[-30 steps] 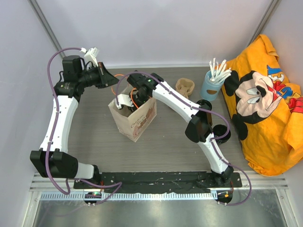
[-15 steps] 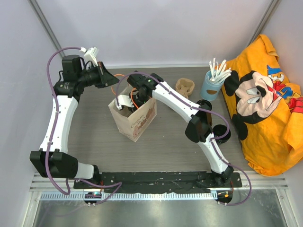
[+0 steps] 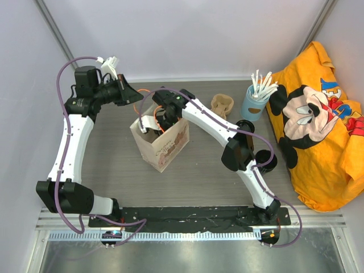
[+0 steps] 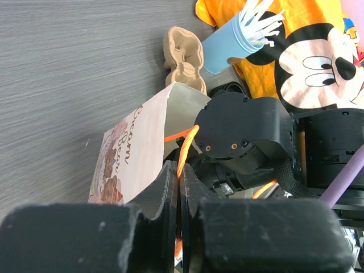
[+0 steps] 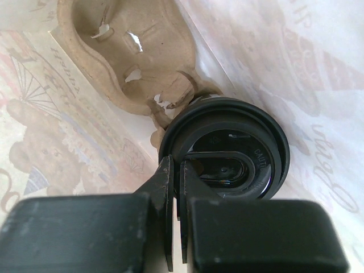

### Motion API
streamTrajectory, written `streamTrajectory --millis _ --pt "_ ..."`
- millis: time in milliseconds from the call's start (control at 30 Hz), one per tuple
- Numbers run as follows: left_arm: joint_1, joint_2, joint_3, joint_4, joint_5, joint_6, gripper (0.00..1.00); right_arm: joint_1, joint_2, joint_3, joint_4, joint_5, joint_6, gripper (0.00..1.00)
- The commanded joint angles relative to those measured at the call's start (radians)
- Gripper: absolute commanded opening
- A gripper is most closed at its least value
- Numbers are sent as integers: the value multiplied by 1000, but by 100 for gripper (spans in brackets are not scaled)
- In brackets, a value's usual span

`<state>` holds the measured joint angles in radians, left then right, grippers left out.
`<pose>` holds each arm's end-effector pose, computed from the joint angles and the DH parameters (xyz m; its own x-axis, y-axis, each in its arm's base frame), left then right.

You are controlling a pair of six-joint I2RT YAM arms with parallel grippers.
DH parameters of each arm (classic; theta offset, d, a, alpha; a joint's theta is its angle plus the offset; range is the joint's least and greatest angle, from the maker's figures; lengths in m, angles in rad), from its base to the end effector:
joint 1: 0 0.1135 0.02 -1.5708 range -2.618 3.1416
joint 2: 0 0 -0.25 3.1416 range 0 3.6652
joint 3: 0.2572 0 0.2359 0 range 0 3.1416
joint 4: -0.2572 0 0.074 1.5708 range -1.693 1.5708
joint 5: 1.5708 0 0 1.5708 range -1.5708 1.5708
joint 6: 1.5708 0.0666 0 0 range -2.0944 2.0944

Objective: Pack the takeout coffee

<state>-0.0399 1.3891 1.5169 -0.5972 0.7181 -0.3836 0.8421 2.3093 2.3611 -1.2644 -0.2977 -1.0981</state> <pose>0.3022 -0.0559 0.3918 -0.6498 -0.2561 -0.7156 0.4024 0.6828 -0.6098 0.2926 0.3571 0.2412 0.4120 -0.8166 -0.4042 -0.9112 -0.3672 -0.1871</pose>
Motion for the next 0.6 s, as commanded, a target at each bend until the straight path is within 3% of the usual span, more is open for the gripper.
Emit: streamTrajectory --millis 0,567 --pt "0 4 40 4 3 14 6 2 10 -6 -36 -9 -3 1" --pt "0 5 40 4 0 17 8 -3 9 -10 -36 -15 1 1"
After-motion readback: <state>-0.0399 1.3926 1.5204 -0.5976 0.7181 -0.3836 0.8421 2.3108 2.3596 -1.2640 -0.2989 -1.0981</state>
